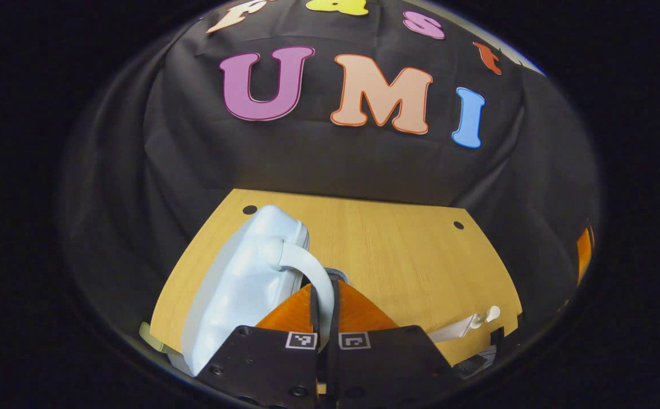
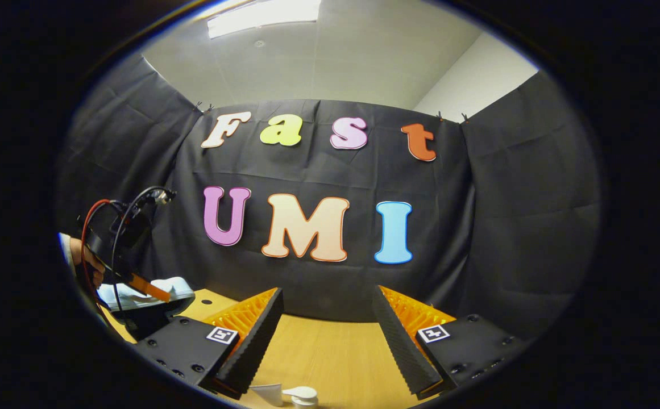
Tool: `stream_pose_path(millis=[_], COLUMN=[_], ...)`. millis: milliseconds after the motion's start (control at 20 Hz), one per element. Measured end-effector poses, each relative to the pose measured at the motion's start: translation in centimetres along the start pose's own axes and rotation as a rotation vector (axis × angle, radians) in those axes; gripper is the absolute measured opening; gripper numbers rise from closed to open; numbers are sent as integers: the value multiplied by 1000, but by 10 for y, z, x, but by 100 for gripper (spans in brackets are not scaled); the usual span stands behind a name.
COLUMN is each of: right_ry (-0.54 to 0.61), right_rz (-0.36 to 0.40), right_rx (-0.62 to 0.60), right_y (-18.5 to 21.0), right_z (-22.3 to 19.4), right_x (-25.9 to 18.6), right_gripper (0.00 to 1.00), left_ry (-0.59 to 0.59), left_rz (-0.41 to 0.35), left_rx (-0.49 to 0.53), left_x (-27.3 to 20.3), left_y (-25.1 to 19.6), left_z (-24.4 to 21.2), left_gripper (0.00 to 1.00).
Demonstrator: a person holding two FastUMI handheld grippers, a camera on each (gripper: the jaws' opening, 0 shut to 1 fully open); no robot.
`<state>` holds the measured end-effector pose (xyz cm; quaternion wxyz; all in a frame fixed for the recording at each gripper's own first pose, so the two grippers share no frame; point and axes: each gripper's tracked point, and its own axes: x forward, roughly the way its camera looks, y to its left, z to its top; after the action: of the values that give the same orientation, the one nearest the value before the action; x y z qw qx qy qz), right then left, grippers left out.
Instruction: First open the suitcase, pack the skin care products into it, and then close the suitcase.
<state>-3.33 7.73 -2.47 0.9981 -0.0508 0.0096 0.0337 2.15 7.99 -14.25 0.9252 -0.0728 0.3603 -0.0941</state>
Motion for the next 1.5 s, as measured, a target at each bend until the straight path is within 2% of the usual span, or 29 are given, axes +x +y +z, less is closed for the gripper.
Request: stream_pose_path(millis=[200,700,1200,1300,1500], right_ry=[-10,-14,-20,-13,9], right_rz=[-7,-19,20,18,2], right_rx=[-10,-52,-93,-101,-105], right_y=[25,82,141,145,149], right_z=[7,16,23,20,14], right_x=[3,12,19,20,21], right_gripper=[99,99,98,98,98], left_ry=[-38,-108,-73,-74,-7], left_rz=[12,105,257,309,325], left_rx=[34,28,-57,-27,-71], left_x=[-8,-9,7,11,29], left_y=[39,164,310,341,372], left_z=[20,52,35,30,4], left_gripper=[0,0,0,0,0])
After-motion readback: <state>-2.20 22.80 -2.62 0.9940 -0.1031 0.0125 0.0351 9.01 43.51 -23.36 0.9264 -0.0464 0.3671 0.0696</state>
